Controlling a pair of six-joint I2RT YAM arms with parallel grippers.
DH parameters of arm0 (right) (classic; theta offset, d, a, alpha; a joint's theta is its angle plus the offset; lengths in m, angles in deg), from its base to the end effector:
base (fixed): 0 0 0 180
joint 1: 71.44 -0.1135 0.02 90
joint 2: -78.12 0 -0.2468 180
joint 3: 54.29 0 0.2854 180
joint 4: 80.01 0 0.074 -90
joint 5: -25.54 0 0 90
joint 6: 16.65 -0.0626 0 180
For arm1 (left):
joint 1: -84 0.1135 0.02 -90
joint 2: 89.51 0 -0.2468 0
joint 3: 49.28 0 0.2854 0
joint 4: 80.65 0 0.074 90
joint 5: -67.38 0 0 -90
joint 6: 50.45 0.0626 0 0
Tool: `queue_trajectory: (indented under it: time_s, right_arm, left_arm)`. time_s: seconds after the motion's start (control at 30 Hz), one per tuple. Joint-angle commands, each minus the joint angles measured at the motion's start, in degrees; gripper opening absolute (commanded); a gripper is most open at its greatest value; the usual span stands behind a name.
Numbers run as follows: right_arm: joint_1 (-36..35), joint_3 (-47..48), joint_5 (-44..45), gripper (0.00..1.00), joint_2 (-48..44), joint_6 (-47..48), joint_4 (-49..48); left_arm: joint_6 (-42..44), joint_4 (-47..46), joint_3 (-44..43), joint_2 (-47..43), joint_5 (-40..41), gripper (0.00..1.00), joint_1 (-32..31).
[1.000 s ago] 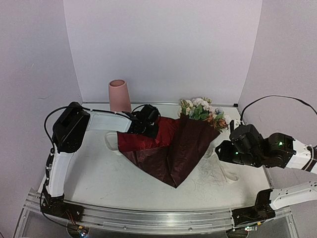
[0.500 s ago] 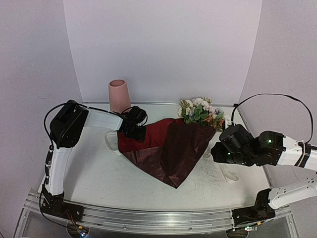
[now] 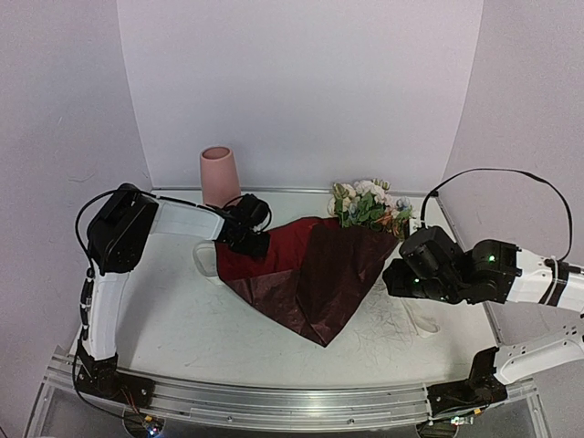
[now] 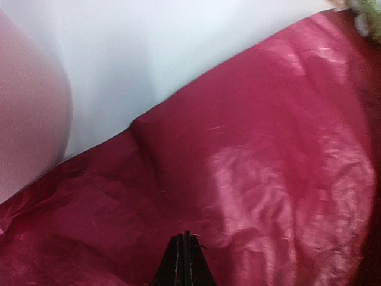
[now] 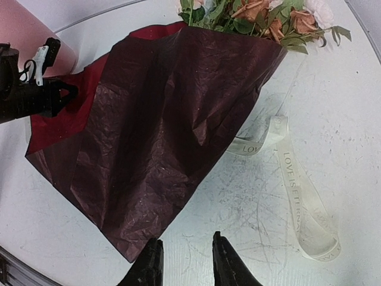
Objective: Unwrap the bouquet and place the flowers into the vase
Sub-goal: Unfold the wrapping paper at the center of the board.
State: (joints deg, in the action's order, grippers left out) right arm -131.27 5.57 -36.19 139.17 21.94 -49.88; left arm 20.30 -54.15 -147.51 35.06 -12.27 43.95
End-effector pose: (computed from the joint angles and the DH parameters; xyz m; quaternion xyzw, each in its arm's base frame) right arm 0.1745 0.2412 0.2564 0.0573 0.8518 0.2719 0.4440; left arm 0.3882 -0.3116 0.0820 0.1421 0.9337 -0.0827 0.3181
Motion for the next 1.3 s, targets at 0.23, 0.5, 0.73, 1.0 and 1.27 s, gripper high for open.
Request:
queue_trajectory:
  time_s: [0.23, 0.5, 0.73, 1.0, 1.27]
  right_arm:
    - [-0.3, 2.6, -0.4, 0.31, 4.9, 1.9, -1.3]
    - [-0.3, 4.1, -0.4, 0.31, 6.6, 2.8, -1.7]
    - [-0.3, 4.4, -0.5, 0.27, 7.9, 3.0, -1.9]
    - [-0.2, 3.7, -0.5, 0.26, 10.4, 2.0, -2.5]
    - [-0.2, 2.9, -3.2, 0.26, 10.9, 1.9, -4.7]
  left_arm:
    - [0.5, -1.9, -6.2, 1.2, -16.5, 0.0, -0.7]
    - [1.1, -1.8, -2.2, 1.4, -5.4, 0.0, -0.6]
    - [2.0, -1.6, -0.5, 0.2, -4.6, 0.0, -0.7]
    - [5.3, -1.8, 2.3, -10.7, -12.4, 0.1, -0.7]
    - [6.7, -2.1, -1.7, -8.2, -27.8, 0.26, -0.7]
